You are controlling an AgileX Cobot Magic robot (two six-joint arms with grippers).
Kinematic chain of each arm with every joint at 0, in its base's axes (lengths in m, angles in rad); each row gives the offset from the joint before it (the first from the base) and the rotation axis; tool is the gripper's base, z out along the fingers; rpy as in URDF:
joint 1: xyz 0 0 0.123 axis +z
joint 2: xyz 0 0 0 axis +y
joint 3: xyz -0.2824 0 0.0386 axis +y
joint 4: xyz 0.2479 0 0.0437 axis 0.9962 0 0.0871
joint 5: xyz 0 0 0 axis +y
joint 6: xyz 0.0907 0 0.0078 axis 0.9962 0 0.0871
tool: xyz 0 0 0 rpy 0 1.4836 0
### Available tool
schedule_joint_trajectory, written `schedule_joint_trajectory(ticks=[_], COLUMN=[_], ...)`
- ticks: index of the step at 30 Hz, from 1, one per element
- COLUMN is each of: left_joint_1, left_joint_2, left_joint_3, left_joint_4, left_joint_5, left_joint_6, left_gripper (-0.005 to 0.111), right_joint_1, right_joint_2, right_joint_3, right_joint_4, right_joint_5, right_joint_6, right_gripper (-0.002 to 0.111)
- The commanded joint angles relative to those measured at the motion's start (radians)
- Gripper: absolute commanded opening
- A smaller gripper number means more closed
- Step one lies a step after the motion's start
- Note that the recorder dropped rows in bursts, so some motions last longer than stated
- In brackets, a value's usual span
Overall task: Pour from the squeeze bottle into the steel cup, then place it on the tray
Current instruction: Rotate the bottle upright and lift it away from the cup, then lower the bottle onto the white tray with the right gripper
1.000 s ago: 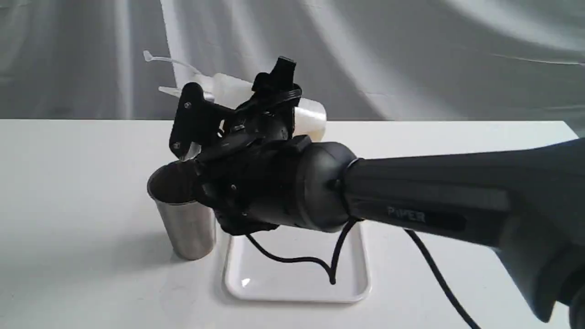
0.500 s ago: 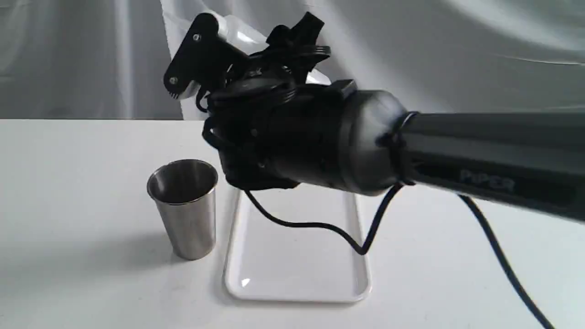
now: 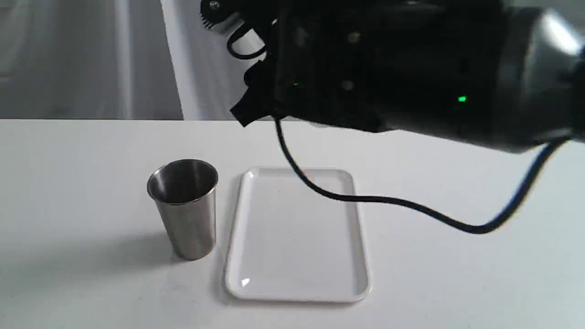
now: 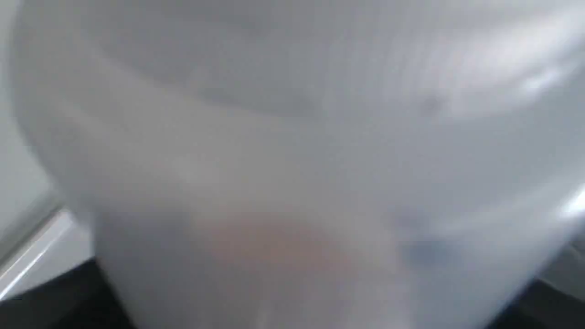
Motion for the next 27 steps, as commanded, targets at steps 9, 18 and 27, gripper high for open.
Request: schedule_joint_trajectory(ticks=[9, 18, 27], left_joint_1=[-0.006, -0.006, -0.006], left_joint_2=[-0.003, -0.003, -0.003], left_joint_3=[0.004, 0.004, 0.004], left_joint_4=[-0.001, -0.001, -0.001], left_joint_5=[-0.007, -0.007, -0.007], left_joint_6=[-0.005, -0.003, -0.003], left_gripper=[0.0, 0.0, 0.0], right_joint_1=[-0.102, -0.252, -0.28], right_joint_2=[-0.258, -0.285, -0.242], right_joint_3=[0.307, 0.478, 0.489], right_joint_4=[0.214, 0.439, 0.78], right_joint_5=[-0.161, -0.623, -0.857], right_joint_6=[0.003, -0.026, -0.592], right_gripper=[0.006, 0.006, 0.006])
